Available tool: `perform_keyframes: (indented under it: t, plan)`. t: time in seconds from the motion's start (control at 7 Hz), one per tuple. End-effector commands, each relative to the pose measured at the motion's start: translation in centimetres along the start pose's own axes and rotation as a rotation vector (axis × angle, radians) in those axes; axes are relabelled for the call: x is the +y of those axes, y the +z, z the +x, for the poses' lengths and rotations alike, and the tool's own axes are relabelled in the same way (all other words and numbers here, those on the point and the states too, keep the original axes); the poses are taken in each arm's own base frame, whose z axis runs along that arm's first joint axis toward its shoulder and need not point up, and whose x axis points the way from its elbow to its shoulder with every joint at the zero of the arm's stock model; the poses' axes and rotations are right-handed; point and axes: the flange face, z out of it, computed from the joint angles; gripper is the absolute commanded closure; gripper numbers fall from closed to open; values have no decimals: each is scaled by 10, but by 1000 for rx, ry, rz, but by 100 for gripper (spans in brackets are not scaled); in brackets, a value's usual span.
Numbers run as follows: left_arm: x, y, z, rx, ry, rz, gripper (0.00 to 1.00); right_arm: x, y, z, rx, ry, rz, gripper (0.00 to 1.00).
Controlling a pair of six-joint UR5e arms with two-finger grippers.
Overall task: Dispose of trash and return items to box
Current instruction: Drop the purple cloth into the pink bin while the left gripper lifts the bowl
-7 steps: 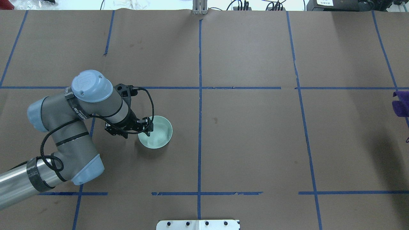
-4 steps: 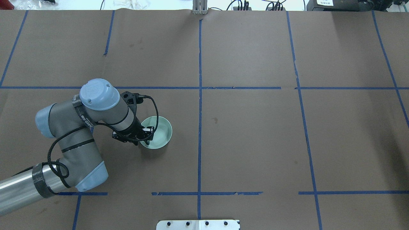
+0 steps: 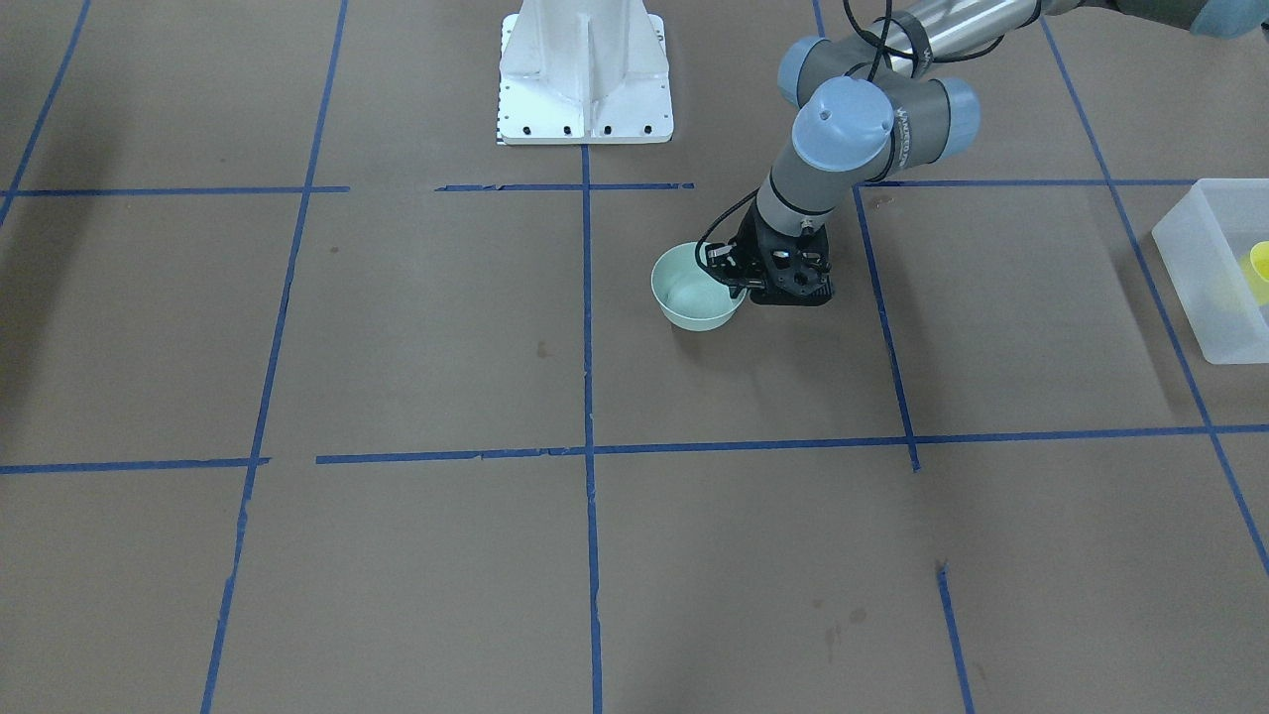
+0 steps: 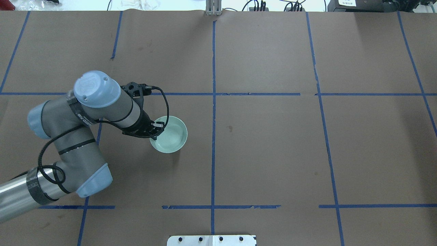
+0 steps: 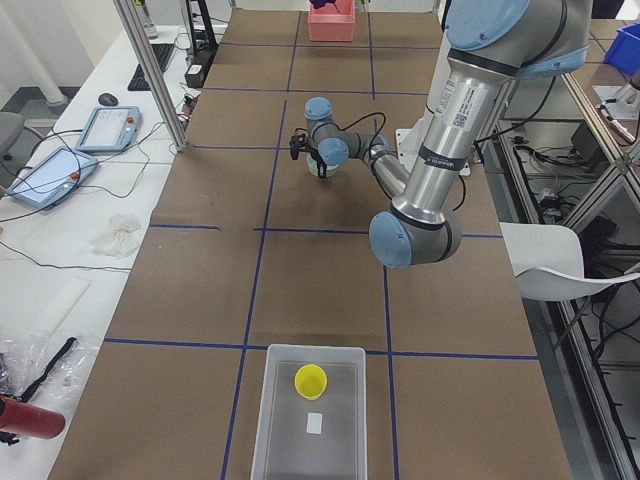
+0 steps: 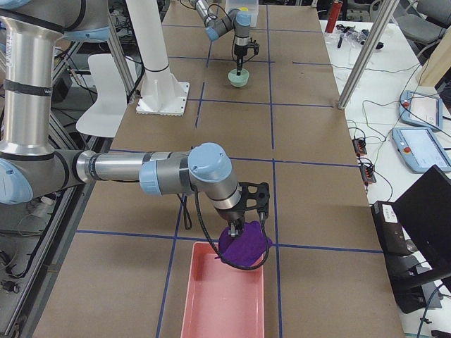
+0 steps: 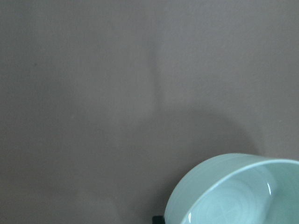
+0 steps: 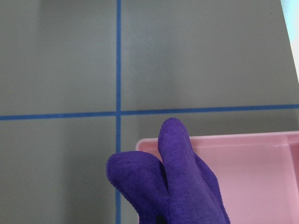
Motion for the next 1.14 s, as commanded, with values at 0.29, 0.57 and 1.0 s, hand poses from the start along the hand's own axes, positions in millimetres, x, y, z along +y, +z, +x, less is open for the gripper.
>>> perform_keyframes:
  t: [0.29,0.57,1.0]
  plan:
    - [-112,-209,-82,30,62,327,100,46,97,97,44,-22,-214,100]
    - [-137,-278,-202,-52,196,352,100,35,106,104,40,-20,-211,1]
    - [-134,-283,-444,-291,412,233,100,12,98,77,18,-64,-82,0]
